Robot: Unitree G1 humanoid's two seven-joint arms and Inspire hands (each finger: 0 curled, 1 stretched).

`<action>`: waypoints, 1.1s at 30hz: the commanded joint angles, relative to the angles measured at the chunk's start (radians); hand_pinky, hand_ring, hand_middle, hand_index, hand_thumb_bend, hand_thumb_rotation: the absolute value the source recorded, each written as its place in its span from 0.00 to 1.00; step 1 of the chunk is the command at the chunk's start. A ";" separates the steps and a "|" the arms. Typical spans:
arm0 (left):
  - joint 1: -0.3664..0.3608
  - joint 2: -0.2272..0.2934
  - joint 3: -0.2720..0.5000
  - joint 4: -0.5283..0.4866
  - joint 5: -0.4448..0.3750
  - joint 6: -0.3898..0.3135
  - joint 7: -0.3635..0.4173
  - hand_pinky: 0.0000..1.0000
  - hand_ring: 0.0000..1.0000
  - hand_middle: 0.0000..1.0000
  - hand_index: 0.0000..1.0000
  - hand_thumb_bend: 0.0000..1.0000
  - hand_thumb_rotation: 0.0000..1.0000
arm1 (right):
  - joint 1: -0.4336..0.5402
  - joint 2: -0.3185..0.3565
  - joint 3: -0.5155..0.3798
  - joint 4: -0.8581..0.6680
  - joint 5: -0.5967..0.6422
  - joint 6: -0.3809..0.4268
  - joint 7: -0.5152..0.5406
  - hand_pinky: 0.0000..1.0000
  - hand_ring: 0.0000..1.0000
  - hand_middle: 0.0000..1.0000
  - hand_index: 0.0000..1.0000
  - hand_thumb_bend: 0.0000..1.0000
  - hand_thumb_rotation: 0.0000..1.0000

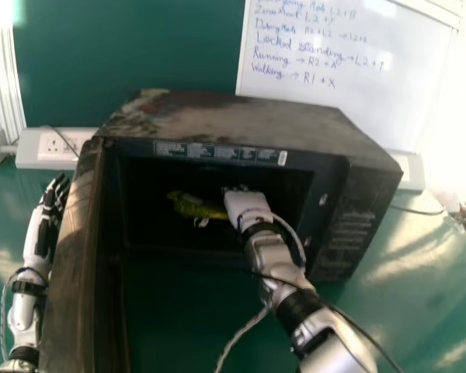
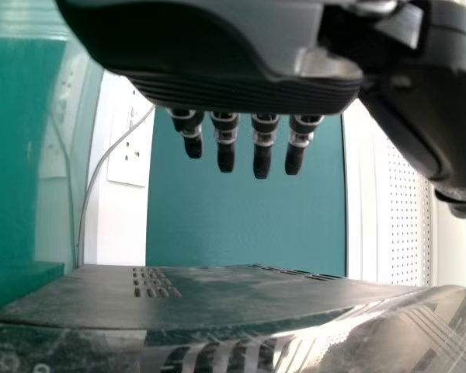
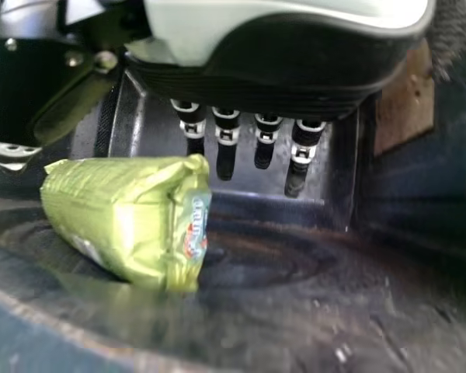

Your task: Put biscuit inside oven

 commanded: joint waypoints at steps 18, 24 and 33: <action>0.086 -0.057 -0.010 0.048 0.000 -0.019 -0.005 1.00 1.00 1.00 1.00 1.00 1.00 | 0.338 -0.171 -0.078 -0.636 -0.058 0.064 0.185 0.97 0.99 1.00 0.98 1.00 0.97; 0.091 -0.055 -0.023 0.049 0.032 -0.039 0.031 1.00 1.00 1.00 1.00 1.00 1.00 | 0.434 -0.207 -0.102 -0.808 -0.114 0.070 0.209 0.93 0.98 0.99 0.97 1.00 0.99; 0.102 -0.051 -0.055 0.055 0.099 -0.102 0.116 1.00 1.00 1.00 1.00 1.00 1.00 | 0.581 -0.241 -0.172 -0.990 -0.109 0.033 0.224 0.97 1.00 1.00 1.00 1.00 0.98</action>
